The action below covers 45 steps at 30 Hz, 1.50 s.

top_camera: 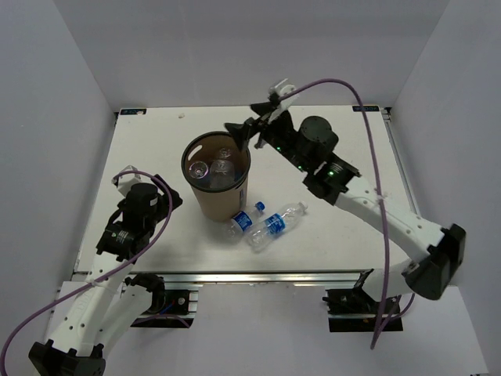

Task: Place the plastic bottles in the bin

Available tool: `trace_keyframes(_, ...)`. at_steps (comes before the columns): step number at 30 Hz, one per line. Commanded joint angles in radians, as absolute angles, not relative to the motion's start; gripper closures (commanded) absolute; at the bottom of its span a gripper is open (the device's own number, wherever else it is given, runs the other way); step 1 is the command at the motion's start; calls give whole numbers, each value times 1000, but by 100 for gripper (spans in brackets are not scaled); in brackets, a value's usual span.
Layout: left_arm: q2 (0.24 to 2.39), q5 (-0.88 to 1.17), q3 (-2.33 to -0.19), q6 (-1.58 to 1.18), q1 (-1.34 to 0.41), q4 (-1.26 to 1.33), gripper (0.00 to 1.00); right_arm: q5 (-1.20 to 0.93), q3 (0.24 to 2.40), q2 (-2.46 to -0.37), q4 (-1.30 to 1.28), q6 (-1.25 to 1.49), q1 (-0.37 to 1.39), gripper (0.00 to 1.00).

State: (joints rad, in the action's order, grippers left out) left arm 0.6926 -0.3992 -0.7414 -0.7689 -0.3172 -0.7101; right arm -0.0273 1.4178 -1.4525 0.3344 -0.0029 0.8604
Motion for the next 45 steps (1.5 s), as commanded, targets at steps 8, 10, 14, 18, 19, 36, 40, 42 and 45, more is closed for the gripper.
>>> trace_keyframes(8,689,-364,-730,-772,-319,-695,2,470,933,-1146,-293,670,801,11)
trace_keyframes(10,686,-351,-724,-772,-319,-689,2,486,879,-1134,-290,768,799,11)
trace_keyframes(14,689,-350,-727,-770,-319,-690,2,488,838,-1192,-308,828,790,11)
trace_keyframes(18,680,-362,-730,-776,-319,-704,2,471,821,-1270,-299,885,784,11)
trace_keyframes(19,675,-368,-729,-776,-319,-704,2,465,807,-1278,-290,890,784,11)
trace_keyframes(36,721,-362,-742,-753,-318,-716,2,-396,990,-1268,-394,-870,781,11)
trace_keyframes(40,736,-403,-753,-761,-318,-753,2,-391,1205,-1362,-630,-1103,782,11)
trace_keyframes(42,736,-414,-755,-768,-318,-753,2,-432,1287,-1400,-799,-1280,782,11)
trace_keyframes(45,733,-437,-778,-779,-319,-776,2,-422,1310,-1430,-985,-1377,767,11)
